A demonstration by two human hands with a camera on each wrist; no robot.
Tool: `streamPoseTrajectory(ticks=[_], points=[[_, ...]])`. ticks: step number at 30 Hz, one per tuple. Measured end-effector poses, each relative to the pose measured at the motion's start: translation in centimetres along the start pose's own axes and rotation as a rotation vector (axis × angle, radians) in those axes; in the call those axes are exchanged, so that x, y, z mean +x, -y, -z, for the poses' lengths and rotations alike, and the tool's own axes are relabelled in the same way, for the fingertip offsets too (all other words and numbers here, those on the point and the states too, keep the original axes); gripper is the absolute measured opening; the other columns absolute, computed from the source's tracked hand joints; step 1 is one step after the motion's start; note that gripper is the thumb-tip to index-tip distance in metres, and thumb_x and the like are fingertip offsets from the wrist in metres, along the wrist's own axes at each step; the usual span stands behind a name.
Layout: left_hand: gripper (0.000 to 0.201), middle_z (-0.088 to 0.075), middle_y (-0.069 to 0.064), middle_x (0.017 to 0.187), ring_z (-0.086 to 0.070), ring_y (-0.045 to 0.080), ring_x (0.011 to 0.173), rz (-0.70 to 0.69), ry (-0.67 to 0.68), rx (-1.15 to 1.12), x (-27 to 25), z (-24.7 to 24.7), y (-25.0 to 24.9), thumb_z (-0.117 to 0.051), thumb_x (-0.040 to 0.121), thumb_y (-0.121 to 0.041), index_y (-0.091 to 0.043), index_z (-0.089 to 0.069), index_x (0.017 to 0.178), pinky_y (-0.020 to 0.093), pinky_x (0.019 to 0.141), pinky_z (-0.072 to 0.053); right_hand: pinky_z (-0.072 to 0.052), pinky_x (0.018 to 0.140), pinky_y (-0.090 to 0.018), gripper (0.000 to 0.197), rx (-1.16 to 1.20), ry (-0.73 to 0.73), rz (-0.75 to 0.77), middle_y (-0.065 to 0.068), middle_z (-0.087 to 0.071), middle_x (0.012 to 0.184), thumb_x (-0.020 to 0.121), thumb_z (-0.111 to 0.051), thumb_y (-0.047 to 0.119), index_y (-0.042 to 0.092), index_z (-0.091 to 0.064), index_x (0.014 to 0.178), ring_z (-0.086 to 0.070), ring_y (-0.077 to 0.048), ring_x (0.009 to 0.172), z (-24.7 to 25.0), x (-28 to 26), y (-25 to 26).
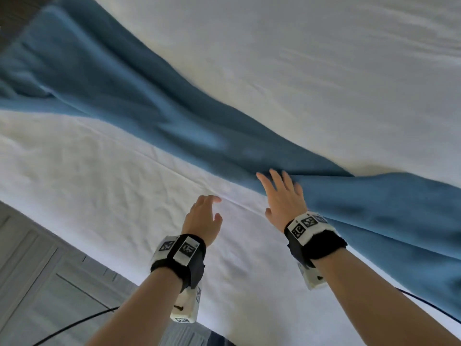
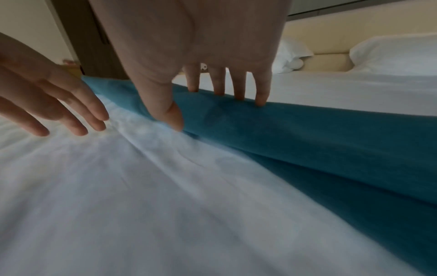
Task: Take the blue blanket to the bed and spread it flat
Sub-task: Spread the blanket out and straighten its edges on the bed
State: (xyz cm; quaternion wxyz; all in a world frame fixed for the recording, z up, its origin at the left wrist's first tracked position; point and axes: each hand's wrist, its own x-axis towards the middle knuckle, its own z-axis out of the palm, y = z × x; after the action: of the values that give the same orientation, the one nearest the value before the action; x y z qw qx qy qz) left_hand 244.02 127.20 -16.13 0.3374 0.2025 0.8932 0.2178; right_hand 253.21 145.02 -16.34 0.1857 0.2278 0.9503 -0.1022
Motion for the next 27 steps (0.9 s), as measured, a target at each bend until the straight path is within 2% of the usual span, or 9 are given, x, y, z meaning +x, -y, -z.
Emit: streamPoseTrajectory(ticks=[4,7,11,15,19,22,24,26,27], points=[[0.039,-0.046,0.0,0.131,-0.048,0.018,0.12,-0.003,0.05,-0.044,1.0,0.3,1.6,-0.046,0.089,-0.014,-0.021,-0.046,0.127,0.038,0.098,-0.044,-0.023,0.111,-0.055,0.086,-0.215,0.098,-0.16,-0.007,-0.007,0.157,0.084,-0.058,0.015,0.029,-0.001,0.147,-0.012,-0.038,0.142,-0.3,1.9,-1.7],[0.038,-0.048,0.001,0.128,-0.05,0.019,0.117,-0.045,0.071,-0.044,1.6,0.2,1.8,-0.046,0.089,-0.013,-0.02,-0.047,0.126,0.037,0.097,-0.044,-0.035,0.103,-0.052,0.079,-0.181,0.107,-0.337,-0.011,-0.025,0.149,0.084,-0.058,0.015,0.026,-0.01,0.146,-0.035,-0.034,0.13,0.6,1.6,-4.9],[0.038,-0.051,0.001,0.127,-0.053,0.019,0.115,-0.079,0.092,-0.068,2.6,-0.4,0.4,-0.044,0.089,-0.012,-0.019,-0.048,0.126,0.038,0.097,-0.045,-0.044,0.088,-0.045,0.05,-0.095,0.108,-0.326,-0.01,-0.049,0.127,0.086,-0.051,0.009,0.018,-0.036,0.132,-0.053,-0.032,0.113,1.4,1.1,-6.8],[0.042,-0.052,0.002,0.129,-0.055,0.02,0.114,-0.164,0.152,-0.039,3.5,-1.4,-2.0,-0.043,0.091,-0.012,-0.018,-0.044,0.132,0.038,0.098,-0.045,-0.045,0.076,-0.04,0.034,0.145,0.076,-0.368,-0.018,-0.063,0.109,0.083,-0.051,0.003,0.012,-0.046,0.116,-0.06,-0.039,0.099,2.1,1.3,-7.3],[0.041,-0.061,0.009,0.124,-0.057,0.025,0.114,-0.052,0.122,-0.28,5.3,-2.2,-5.1,-0.04,0.094,-0.012,-0.008,-0.04,0.135,0.034,0.101,-0.042,-0.044,0.08,-0.037,0.028,0.304,0.081,-0.384,-0.019,-0.065,0.108,0.084,-0.052,0.006,0.011,-0.051,0.111,-0.06,-0.038,0.1,2.8,1.0,-8.6],[0.028,-0.064,0.017,0.116,-0.061,0.03,0.109,0.125,0.145,-0.564,6.8,-2.6,-6.9,-0.036,0.095,-0.009,-0.004,-0.049,0.12,0.044,0.099,-0.047,-0.039,0.081,-0.029,0.028,0.441,0.209,-0.298,-0.013,-0.06,0.115,0.083,-0.058,0.015,0.017,-0.054,0.11,-0.056,-0.03,0.105,3.0,0.4,-9.1],[0.021,-0.06,0.014,0.109,-0.059,0.03,0.105,0.192,0.165,-0.742,7.4,-2.9,-8.0,-0.036,0.094,0.0,-0.005,-0.05,0.108,0.042,0.097,-0.046,-0.033,0.084,-0.025,0.034,0.481,0.372,-0.225,0.001,-0.046,0.116,0.079,-0.067,0.029,0.027,-0.051,0.109,-0.049,-0.019,0.107,3.3,-0.1,-9.2],[0.02,-0.056,0.011,0.097,-0.055,0.028,0.096,0.245,0.163,-0.881,8.0,-3.0,-8.7,-0.035,0.092,0.008,-0.006,-0.049,0.092,0.042,0.092,-0.047,-0.031,0.088,-0.025,0.051,0.476,0.447,-0.188,0.006,-0.038,0.114,0.077,-0.069,0.042,0.02,-0.05,0.118,-0.045,-0.016,0.107,3.4,0.0,-9.4],[0.025,-0.054,0.009,0.089,-0.055,0.028,0.089,0.264,0.172,-0.944,8.1,-3.0,-9.0,-0.033,0.093,0.01,-0.01,-0.047,0.084,0.039,0.086,-0.049,-0.033,0.087,-0.027,0.047,0.486,0.421,-0.187,0.005,-0.042,0.11,0.078,-0.068,0.045,0.019,-0.052,0.115,-0.046,-0.016,0.104,3.5,0.3,-9.5]])
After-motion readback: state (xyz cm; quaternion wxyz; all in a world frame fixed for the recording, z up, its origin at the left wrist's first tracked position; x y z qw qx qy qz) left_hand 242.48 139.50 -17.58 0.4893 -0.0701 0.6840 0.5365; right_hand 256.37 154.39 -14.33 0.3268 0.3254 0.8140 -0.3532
